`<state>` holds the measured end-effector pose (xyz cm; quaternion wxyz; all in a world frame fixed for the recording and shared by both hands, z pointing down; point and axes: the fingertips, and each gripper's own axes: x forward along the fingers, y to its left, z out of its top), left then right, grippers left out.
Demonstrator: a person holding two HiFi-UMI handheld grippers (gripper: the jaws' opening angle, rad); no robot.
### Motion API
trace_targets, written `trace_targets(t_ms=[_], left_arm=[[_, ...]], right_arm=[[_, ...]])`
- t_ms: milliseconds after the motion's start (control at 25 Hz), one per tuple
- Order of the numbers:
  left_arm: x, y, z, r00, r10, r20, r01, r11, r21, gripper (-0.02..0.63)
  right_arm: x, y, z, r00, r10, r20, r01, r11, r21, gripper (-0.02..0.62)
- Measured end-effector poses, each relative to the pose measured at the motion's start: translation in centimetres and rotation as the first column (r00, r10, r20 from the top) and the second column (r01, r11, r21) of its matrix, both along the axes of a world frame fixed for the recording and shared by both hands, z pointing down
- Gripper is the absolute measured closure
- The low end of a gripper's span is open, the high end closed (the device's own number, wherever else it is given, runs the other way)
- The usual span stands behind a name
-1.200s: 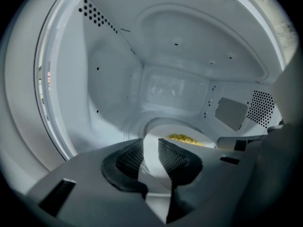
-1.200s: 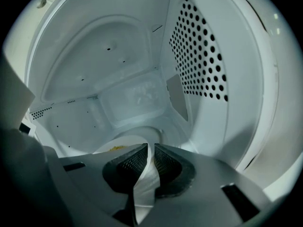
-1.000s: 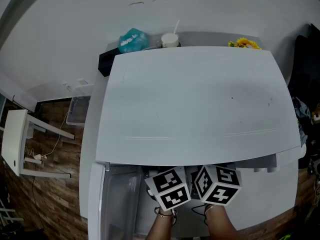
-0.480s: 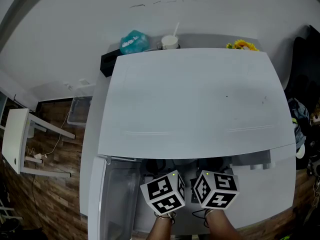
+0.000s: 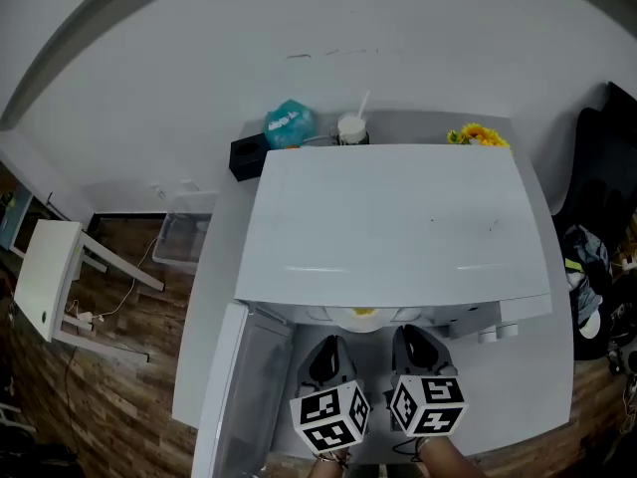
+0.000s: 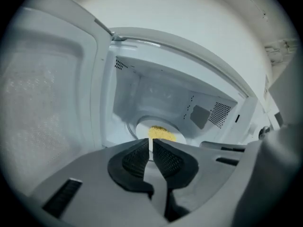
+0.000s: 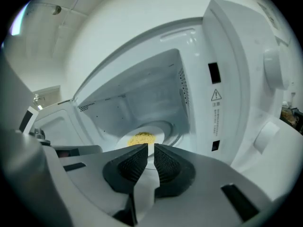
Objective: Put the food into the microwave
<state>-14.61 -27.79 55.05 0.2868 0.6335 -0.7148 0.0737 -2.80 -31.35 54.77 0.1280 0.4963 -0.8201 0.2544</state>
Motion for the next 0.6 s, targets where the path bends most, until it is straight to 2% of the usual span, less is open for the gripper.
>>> trace_targets(t_ms=[600], left_arm=[[4.2, 7.3, -6.9, 0.995, 0.101, -0.005, -0.101, 0.995, -0.006, 0.603]], right_arm=[[1.0, 7.4, -7.5, 0.987, -0.159, -0.02, 0.16, 0.985, 0.057, 0.574]])
